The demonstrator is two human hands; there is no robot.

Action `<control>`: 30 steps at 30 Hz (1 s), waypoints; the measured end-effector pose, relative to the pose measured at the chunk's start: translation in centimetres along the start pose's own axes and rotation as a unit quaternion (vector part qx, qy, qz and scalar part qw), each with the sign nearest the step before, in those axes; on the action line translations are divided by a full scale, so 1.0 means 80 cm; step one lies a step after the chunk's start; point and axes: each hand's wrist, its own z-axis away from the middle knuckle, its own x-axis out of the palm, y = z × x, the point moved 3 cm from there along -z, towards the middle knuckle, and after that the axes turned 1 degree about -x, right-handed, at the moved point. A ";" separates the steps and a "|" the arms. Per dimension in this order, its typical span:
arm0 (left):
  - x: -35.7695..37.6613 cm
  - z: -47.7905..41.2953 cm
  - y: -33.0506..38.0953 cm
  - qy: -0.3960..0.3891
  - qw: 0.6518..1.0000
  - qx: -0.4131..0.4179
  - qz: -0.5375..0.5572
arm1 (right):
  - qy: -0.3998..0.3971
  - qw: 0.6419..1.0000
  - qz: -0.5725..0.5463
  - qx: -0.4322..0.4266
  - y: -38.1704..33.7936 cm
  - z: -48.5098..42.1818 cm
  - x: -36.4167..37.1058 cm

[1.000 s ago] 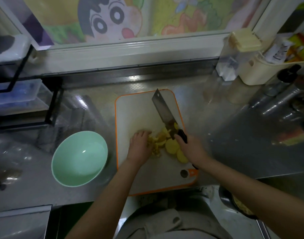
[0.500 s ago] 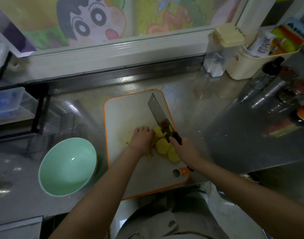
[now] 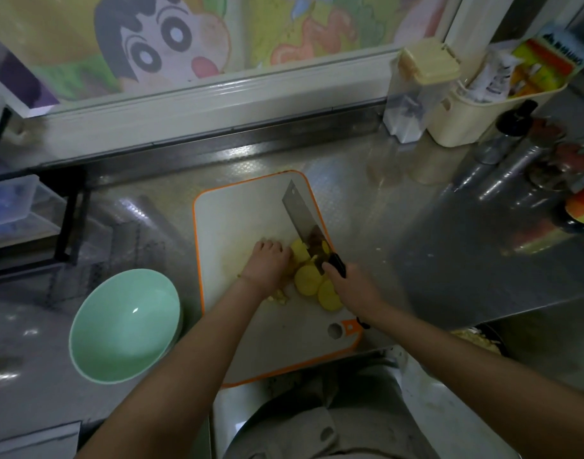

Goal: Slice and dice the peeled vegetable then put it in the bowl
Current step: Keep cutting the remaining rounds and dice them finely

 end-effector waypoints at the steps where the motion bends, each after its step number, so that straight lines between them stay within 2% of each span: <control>1: 0.000 0.000 0.000 -0.002 1.000 0.006 -0.003 | -0.001 1.000 0.001 0.000 0.000 0.000 0.000; 6: -0.006 -0.001 -0.005 0.034 0.999 -0.016 0.010 | 0.004 1.000 0.015 -0.008 0.000 0.003 -0.001; 15: -0.001 0.004 -0.002 0.048 0.998 -0.023 0.023 | -0.001 1.000 -0.007 -0.006 0.005 0.007 -0.001; 18: -0.006 0.012 -0.012 0.124 0.984 -0.062 0.111 | -0.004 0.999 -0.036 -0.001 0.007 0.009 -0.001; 21: -0.016 0.031 -0.025 0.223 0.945 -0.116 0.208 | -0.003 0.999 -0.040 0.001 0.011 0.009 -0.002; 23: -0.016 0.048 -0.031 0.260 0.921 -0.134 0.257 | 0.001 0.999 -0.044 0.003 0.013 0.008 -0.001; 26: -0.004 0.077 -0.029 0.228 0.920 -0.122 0.294 | 0.007 0.999 -0.049 0.003 0.015 0.008 0.001; 30: 0.025 0.104 -0.019 0.174 0.954 -0.097 0.224 | 0.012 0.999 -0.041 -0.001 0.014 0.007 0.009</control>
